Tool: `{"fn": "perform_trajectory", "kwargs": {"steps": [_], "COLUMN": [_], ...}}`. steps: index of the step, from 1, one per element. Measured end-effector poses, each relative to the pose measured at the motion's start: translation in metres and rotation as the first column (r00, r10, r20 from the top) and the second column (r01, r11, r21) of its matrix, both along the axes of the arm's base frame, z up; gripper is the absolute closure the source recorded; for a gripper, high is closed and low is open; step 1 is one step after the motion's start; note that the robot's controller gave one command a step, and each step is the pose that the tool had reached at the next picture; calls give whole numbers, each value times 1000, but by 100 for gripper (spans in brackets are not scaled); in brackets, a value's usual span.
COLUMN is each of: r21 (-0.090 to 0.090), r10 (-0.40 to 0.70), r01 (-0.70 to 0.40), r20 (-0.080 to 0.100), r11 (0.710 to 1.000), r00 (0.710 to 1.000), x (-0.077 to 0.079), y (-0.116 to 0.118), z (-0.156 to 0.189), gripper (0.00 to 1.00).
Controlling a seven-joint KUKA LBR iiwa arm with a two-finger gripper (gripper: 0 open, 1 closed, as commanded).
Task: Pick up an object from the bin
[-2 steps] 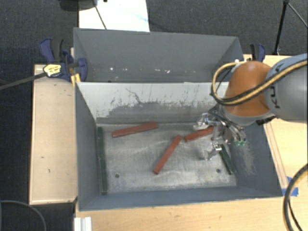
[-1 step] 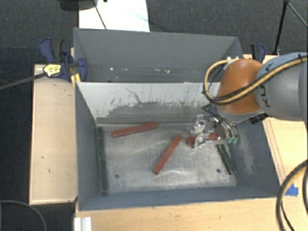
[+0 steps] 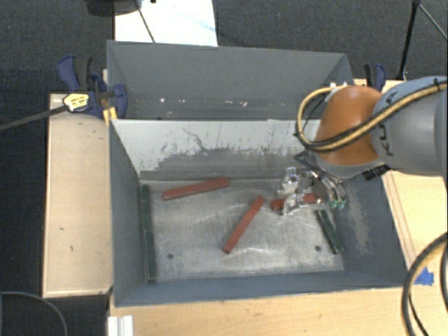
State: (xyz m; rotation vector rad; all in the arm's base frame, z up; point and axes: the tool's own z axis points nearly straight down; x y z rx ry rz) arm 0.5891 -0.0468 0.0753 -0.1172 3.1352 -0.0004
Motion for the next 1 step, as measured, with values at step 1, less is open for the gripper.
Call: {"fn": "perform_trajectory", "kwargs": {"steps": [1], "r21": [0], "r10": [60], "r01": [-60], "r20": [0], "r11": [998], "r00": [998], "x": [-5], "y": [1], "z": [149], "gripper": [100]}}
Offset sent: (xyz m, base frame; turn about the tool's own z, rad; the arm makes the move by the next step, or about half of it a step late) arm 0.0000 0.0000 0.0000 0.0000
